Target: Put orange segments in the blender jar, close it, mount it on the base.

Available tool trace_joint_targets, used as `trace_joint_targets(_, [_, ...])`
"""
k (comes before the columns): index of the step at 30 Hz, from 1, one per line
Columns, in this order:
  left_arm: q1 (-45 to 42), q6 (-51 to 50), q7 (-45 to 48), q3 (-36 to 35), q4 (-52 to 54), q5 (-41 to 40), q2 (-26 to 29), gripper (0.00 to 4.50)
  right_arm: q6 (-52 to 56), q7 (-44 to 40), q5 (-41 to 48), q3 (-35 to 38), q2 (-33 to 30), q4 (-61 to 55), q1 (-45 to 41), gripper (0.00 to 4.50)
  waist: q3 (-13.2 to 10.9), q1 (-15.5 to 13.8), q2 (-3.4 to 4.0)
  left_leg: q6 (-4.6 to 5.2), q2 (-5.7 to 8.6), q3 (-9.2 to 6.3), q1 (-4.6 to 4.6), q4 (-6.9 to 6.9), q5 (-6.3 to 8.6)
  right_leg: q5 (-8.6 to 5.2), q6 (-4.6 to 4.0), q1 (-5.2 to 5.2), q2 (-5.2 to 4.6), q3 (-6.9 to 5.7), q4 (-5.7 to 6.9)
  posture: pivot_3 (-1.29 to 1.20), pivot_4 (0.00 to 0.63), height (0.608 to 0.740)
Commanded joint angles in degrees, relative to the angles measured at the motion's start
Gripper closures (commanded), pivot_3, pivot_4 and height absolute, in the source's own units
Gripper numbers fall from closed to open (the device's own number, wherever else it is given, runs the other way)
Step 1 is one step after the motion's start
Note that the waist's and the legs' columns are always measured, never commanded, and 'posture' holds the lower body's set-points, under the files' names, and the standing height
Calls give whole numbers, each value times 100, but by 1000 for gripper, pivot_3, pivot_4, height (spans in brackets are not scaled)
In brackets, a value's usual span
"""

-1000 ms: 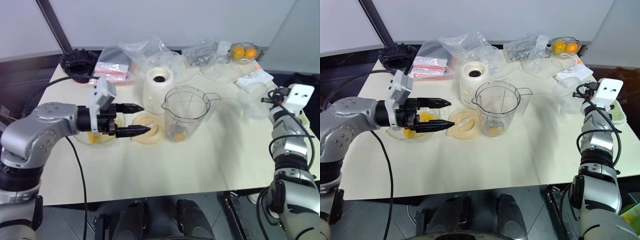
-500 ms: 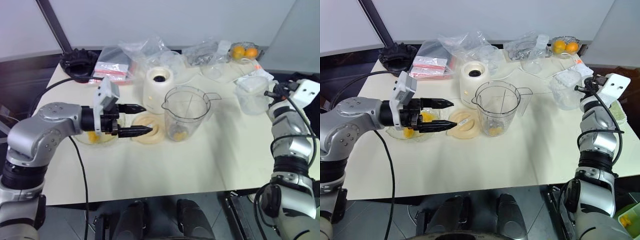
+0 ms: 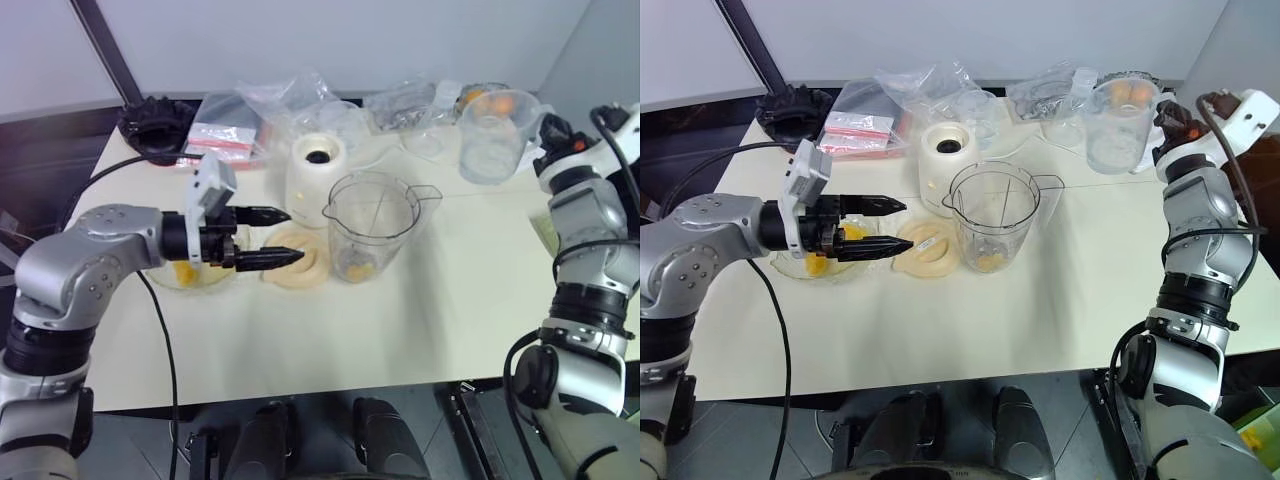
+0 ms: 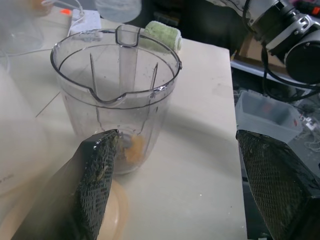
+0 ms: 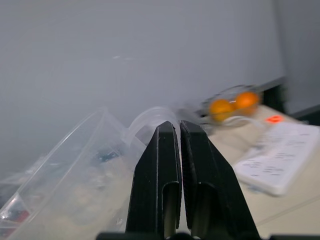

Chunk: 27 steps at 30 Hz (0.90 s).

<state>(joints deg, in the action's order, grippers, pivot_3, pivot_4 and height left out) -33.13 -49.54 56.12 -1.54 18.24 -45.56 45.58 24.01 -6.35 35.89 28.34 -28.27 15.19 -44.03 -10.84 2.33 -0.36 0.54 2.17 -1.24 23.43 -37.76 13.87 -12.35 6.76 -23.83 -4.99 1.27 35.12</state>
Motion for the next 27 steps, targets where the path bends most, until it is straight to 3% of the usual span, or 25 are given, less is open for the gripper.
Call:
trace_joint_targets(1, [-97,88,58,-217,-11,-14,72,593,340,-85,379,40,-105,-710,-339,4376,0,-9,0,0,0,0,1,2,0,0,0,-2,0,0,0,0,150,740])
trace_joint_targets(12, [-93,173,206,-394,-199,17,240,593,1076,-431,725,-171,-283,-1401,-655,4376,-1,-26,-1,0,0,19,9,48,0,5,9,-43,-4,9,0,0,150,740])
trace_joint_targets(27, [-166,289,216,-403,-362,69,195,593,1238,-1242,532,-745,-545,-2125,-315,4376,-2,-26,-4,0,-1,26,11,53,0,7,12,-51,-5,12,0,0,150,740])
